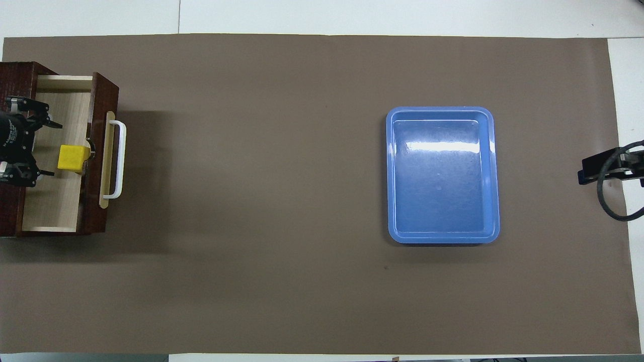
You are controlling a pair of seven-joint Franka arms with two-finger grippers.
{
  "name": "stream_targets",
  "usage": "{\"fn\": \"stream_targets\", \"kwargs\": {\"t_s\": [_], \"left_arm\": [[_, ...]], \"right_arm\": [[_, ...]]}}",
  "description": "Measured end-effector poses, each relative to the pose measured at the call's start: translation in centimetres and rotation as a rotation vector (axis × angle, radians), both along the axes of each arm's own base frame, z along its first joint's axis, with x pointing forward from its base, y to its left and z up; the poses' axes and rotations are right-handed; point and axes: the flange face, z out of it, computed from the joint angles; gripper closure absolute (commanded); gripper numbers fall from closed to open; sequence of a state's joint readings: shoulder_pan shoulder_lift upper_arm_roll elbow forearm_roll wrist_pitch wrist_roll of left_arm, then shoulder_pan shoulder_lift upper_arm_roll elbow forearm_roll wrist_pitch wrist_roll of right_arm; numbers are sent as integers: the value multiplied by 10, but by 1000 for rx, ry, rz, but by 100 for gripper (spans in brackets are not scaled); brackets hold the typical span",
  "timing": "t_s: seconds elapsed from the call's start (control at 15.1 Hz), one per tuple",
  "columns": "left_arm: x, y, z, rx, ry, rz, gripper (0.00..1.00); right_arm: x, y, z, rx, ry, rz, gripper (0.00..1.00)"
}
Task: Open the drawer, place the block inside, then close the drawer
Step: 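Lower the block into the drawer and open the left gripper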
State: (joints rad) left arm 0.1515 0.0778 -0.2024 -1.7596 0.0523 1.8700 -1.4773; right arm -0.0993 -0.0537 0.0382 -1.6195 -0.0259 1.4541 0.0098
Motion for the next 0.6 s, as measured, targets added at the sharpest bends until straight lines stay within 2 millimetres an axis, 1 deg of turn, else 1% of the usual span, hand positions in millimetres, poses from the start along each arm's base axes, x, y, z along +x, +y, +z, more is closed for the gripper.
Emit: {"fn": "stream_targets", "kwargs": {"t_s": [0.13,0.27,0.4,0.6], "left_arm": [[-1,-28,-2,-2,2,-12,0],[-3,-43,-13,-2,22,-12,0],[-3,-47,-30,-1,48,-7,0],[-1,-40,-50,-3,43,3,0]], "right_arm": [[0,0,1,0,-2,0,0],[0,1,1,0,-3,1,0],[0,1,1,0,-3,2,0],[0,1,1,0,-3,2,0]]}}
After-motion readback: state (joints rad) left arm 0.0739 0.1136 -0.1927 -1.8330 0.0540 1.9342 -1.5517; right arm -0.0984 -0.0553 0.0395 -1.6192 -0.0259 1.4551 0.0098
